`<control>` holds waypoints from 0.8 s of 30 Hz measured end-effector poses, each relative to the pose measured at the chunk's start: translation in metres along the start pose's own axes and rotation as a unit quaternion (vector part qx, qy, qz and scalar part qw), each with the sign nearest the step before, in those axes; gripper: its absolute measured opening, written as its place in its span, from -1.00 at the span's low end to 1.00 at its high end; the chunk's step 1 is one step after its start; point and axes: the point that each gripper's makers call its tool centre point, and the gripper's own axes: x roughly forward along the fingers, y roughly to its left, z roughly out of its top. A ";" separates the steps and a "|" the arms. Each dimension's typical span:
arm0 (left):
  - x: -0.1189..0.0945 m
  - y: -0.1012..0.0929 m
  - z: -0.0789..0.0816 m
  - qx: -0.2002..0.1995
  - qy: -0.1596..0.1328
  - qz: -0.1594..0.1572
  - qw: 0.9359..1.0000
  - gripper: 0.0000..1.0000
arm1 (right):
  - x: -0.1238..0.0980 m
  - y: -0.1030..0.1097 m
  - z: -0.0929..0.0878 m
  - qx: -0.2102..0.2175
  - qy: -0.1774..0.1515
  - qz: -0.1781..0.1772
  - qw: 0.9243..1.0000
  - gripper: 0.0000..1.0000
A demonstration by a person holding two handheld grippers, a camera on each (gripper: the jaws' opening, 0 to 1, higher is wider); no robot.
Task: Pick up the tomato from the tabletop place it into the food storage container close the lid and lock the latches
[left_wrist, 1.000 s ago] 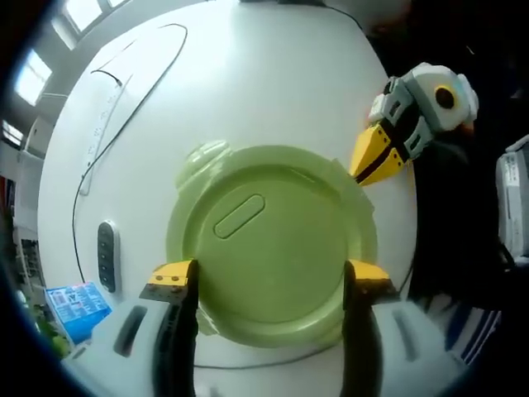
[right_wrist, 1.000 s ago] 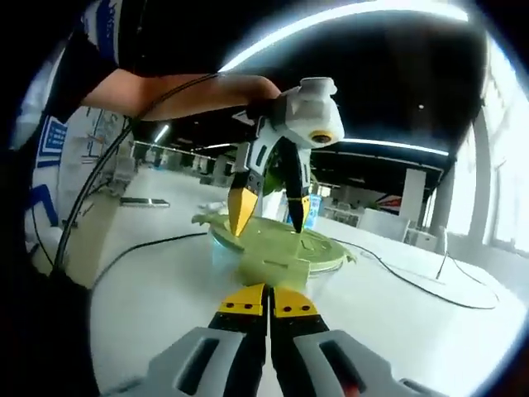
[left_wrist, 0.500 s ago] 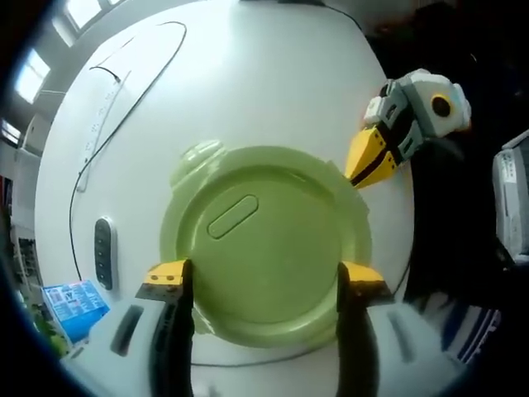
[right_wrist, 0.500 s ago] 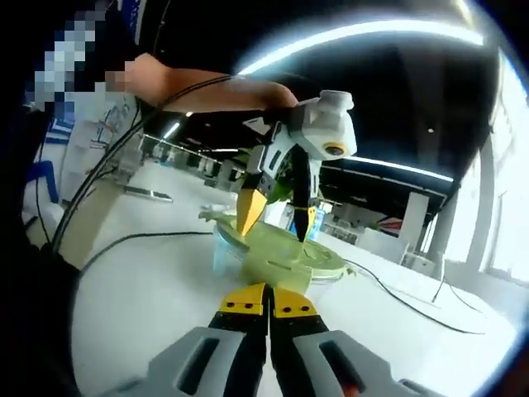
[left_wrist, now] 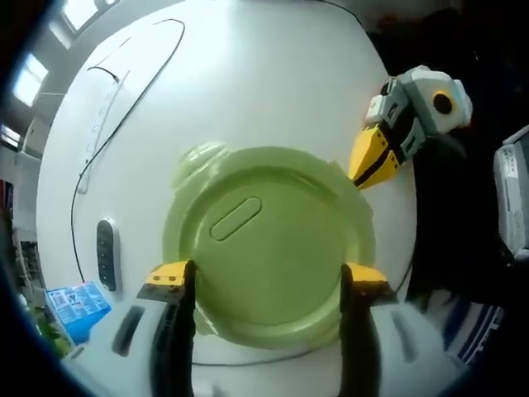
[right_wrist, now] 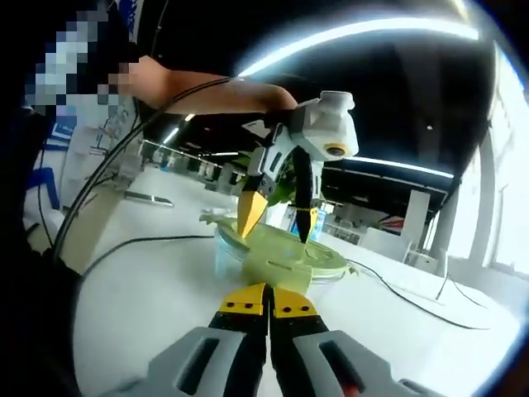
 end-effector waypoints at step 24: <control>0.002 0.002 0.009 0.074 -0.006 -0.010 0.997 0.16 | 0.006 0.007 0.001 0.087 0.051 0.028 0.994 -1.00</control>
